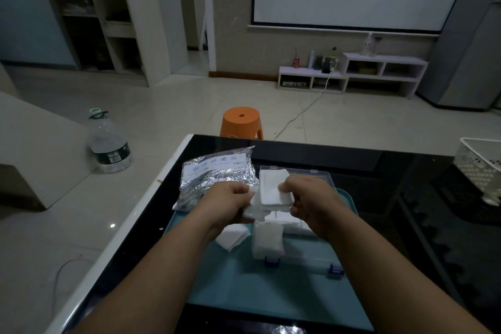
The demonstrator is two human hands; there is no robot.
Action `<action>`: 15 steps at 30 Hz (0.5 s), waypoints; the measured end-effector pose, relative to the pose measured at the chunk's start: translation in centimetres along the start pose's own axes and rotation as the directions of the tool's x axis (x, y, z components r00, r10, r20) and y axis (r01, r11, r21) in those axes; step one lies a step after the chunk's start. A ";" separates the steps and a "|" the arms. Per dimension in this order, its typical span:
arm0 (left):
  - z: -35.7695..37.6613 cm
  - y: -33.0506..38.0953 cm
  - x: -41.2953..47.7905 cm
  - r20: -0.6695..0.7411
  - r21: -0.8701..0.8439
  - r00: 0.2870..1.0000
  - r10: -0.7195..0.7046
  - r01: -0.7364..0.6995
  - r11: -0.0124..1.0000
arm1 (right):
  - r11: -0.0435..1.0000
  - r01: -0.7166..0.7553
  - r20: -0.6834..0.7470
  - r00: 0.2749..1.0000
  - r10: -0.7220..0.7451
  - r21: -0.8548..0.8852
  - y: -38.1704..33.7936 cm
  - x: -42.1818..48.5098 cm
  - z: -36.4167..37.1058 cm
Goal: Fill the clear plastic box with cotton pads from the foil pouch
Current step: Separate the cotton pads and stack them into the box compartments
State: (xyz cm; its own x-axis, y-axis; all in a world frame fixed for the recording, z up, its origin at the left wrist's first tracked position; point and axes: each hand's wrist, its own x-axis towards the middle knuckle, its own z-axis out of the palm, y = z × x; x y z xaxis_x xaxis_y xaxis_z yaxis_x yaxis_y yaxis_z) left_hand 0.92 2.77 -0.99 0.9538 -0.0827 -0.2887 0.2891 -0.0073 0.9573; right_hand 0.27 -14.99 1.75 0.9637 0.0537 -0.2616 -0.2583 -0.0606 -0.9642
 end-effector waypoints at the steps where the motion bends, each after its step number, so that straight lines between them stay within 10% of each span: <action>1: 0.0 0.0 -0.1 0.007 -0.010 1.000 0.002 -0.002 1.000 | 0.999 0.010 0.000 1.000 -0.010 -0.032 0.0 0.0 -0.1; 15: 0.4 1.0 -1.0 0.133 -0.127 0.991 -0.026 0.043 0.991 | 0.985 0.056 0.031 0.998 -0.052 -0.165 0.1 0.0 -0.2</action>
State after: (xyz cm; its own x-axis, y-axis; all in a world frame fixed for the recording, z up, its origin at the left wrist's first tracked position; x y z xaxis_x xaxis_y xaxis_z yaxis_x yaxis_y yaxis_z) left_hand 0.20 2.47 0.32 0.9266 -0.2142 -0.3091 0.3383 0.1153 0.9340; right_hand 0.23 -15.16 1.67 0.9732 0.0875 -0.2126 -0.1891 -0.2207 -0.9568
